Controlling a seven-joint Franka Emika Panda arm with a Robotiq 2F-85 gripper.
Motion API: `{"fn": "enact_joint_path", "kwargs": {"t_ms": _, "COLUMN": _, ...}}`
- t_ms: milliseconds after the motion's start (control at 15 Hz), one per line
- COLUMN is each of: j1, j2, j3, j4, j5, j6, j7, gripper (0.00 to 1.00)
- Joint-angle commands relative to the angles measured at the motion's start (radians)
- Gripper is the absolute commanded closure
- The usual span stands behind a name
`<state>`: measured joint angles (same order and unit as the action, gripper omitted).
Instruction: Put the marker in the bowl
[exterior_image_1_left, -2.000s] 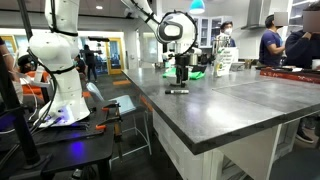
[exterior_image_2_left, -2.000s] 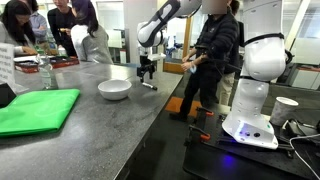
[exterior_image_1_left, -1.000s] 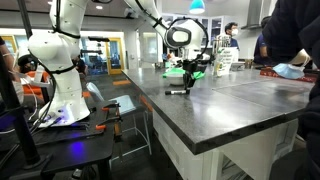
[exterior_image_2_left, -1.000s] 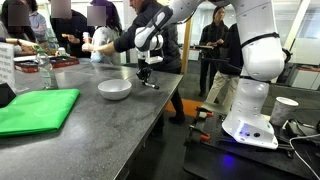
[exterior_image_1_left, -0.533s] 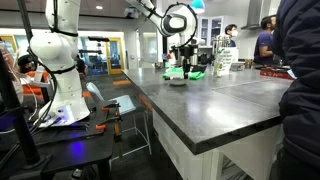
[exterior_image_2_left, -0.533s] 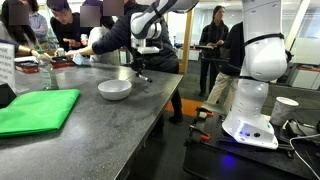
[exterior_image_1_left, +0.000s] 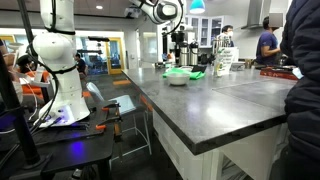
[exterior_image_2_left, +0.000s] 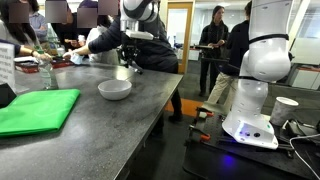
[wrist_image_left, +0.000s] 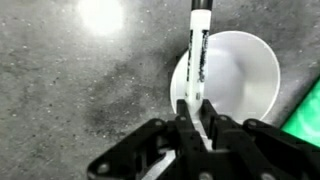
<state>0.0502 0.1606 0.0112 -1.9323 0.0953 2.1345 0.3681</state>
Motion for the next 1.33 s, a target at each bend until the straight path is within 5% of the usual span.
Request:
{"fn": "enact_joint_path", "kwargs": {"t_ms": 0, "j1": 0.018, "j2": 0.078, "j3": 0.013, "j4": 0.095, "j5": -0.009, "j6": -0.066, "j7": 0.003, "gripper": 0.95}}
{"fn": "enact_joint_path", "kwargs": {"t_ms": 800, "j1": 0.097, "j2": 0.330, "j3": 0.001, "j4": 0.358, "j5": -0.106, "j6": -0.047, "j7": -0.003, "gripper": 0.95}}
{"fn": "enact_joint_path", "kwargs": {"t_ms": 867, "j1": 0.101, "j2": 0.334, "j3": 0.000, "j4": 0.367, "j5": -0.115, "j6": -0.045, "j7": -0.001, "gripper": 0.59}}
{"fn": "enact_joint_path", "kwargs": {"t_ms": 1267, "j1": 0.087, "j2": 0.293, "j3": 0.006, "j4": 0.345, "j5": -0.101, "j6": -0.073, "j7": -0.029, "gripper": 0.20}}
